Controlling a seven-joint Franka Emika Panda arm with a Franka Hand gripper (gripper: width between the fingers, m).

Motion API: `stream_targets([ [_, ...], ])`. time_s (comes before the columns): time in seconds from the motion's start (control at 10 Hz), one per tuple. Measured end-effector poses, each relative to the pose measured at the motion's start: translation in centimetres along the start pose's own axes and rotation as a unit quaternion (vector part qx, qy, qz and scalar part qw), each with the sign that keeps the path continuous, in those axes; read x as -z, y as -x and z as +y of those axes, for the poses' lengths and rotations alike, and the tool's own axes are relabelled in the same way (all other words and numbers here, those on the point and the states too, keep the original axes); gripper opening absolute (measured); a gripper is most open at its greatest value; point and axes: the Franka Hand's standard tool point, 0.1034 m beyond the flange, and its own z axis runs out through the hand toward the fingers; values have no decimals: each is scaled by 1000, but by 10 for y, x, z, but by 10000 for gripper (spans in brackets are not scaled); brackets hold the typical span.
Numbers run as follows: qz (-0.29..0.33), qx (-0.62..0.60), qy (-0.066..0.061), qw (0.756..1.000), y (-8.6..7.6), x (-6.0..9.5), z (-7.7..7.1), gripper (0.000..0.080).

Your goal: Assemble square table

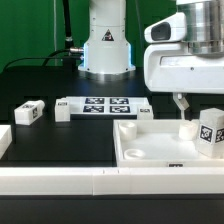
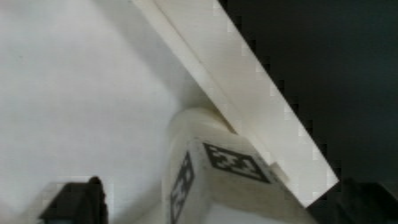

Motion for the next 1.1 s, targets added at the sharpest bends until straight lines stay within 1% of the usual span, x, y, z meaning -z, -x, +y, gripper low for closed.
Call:
stream_targets([
  [0.2, -7, 133, 16, 991, 1, 2, 0, 649],
  [0.3, -11, 208, 22, 978, -1, 3, 0, 649],
  [0.5, -18, 288, 24, 957, -3, 3, -2, 649],
  [0.6, -19, 349, 29, 937, -4, 2, -1, 649],
  [0.7, -21, 391, 30, 920, -4, 1, -1, 649],
  [0.8, -22, 416, 29, 909, -4, 0, 0, 649],
  [1.0, -23, 417, 29, 908, -4, 0, 0, 634],
  [1.1, -23, 412, 29, 910, -4, 0, 0, 459],
])
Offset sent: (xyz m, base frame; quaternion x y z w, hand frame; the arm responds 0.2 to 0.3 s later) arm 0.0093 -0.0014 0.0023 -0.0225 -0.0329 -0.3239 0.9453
